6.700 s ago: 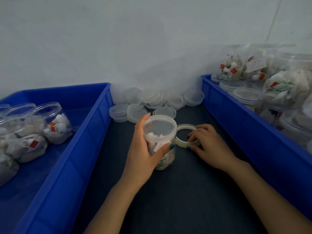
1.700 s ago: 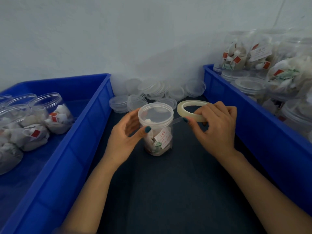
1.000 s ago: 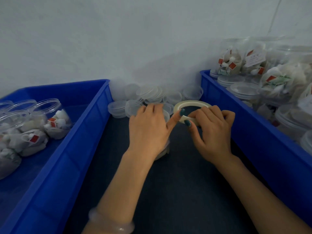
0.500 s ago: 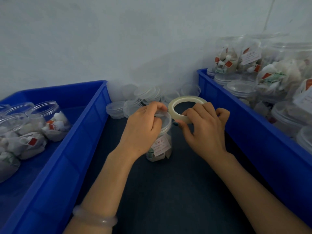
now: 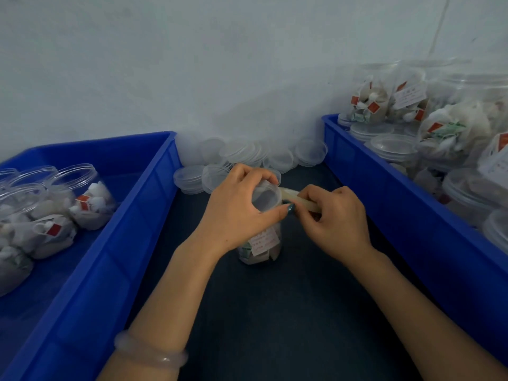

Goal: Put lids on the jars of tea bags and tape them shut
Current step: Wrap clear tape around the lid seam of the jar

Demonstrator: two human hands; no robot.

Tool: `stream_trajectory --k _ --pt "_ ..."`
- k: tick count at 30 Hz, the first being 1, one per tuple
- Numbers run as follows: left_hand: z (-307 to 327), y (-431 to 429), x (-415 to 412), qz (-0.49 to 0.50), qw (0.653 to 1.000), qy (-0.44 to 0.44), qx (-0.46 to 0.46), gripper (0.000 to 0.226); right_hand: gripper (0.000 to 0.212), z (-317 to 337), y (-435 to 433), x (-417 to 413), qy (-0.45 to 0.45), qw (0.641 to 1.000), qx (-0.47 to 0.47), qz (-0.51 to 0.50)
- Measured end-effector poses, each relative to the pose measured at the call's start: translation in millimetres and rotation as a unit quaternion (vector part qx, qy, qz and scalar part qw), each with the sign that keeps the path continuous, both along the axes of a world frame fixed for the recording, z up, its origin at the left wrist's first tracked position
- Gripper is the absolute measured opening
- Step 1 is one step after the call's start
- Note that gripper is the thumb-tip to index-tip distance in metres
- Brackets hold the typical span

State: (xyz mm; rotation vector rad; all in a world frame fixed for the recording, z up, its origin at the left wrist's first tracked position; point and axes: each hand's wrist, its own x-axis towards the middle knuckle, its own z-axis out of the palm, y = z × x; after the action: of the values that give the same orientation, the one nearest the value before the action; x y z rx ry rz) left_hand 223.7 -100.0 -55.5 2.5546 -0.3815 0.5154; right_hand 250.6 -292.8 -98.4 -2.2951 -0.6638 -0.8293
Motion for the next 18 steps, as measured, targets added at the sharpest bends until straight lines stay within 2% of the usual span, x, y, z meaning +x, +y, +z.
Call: stream_trajectory --k 8,12,18 --pt "8.9 9.5 -0.5 -0.046 0.998 0.041 -0.008 0.054 0.029 6.1 -23.6 9.7 -0.033 0.991 -0.114 0.058" --pt "13.0 13.6 0.2 -0.058 0.997 0.048 -0.003 0.068 0.029 5.3 -21.6 8.2 -0.052 0.991 -0.118 0.021" --pt "15.6 13.6 -0.1 -0.061 0.996 0.06 0.012 0.066 0.027 4.2 -8.0 2.9 -0.055 0.993 -0.093 -0.041"
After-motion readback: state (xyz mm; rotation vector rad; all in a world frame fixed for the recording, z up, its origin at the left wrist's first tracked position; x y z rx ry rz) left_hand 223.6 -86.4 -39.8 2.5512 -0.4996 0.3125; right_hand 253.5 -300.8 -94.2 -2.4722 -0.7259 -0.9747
